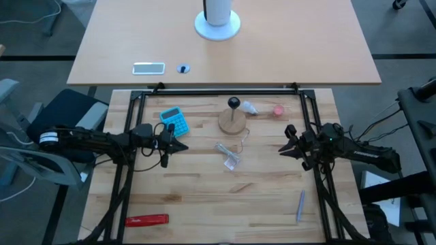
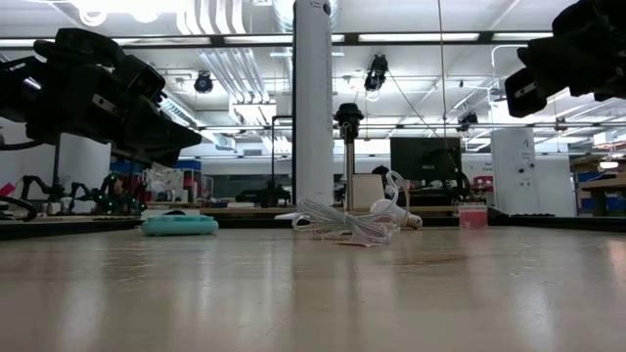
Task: Screw lightbulb
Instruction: Return to Home Position
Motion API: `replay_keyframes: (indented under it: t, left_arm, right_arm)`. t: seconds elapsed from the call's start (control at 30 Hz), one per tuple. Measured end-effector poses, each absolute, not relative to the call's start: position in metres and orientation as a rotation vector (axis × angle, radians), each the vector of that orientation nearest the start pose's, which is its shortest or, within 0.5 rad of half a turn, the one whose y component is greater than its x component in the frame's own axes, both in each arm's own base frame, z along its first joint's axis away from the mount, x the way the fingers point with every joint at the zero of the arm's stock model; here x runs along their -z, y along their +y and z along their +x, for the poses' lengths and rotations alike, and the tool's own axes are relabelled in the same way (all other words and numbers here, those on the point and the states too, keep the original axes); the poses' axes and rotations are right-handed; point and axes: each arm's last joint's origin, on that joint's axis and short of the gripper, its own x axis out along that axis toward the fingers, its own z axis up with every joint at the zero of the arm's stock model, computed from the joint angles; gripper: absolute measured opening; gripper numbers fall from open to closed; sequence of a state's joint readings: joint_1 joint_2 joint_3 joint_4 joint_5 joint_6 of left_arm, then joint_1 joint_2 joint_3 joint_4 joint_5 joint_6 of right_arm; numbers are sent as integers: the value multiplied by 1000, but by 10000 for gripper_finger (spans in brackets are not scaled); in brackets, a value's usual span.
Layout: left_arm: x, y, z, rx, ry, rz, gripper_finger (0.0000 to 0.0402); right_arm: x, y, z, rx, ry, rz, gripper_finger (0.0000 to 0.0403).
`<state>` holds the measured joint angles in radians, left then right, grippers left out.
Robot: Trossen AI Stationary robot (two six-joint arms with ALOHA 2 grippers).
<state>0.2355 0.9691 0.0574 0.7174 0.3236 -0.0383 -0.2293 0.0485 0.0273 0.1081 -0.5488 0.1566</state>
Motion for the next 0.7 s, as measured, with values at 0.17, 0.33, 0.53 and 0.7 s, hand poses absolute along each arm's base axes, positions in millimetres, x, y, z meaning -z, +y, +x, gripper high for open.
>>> replay_keyframes:
  t: [0.17, 0.33, 0.53, 0.7]
  left_arm:
    - [-146, 29, 159, 84, 189, -92, 0]
    - [-146, 29, 159, 84, 189, -92, 0]
    - [-146, 29, 159, 84, 189, -92, 0]
    - [-146, 29, 159, 84, 189, -92, 0]
  right_arm:
    - [-179, -7, 96, -325, -56, 122, 44]
    - [-179, -7, 96, -325, -56, 122, 48]
    - [-179, -7, 96, -325, -56, 122, 61]
    - [-179, -7, 96, -325, -56, 122, 68]
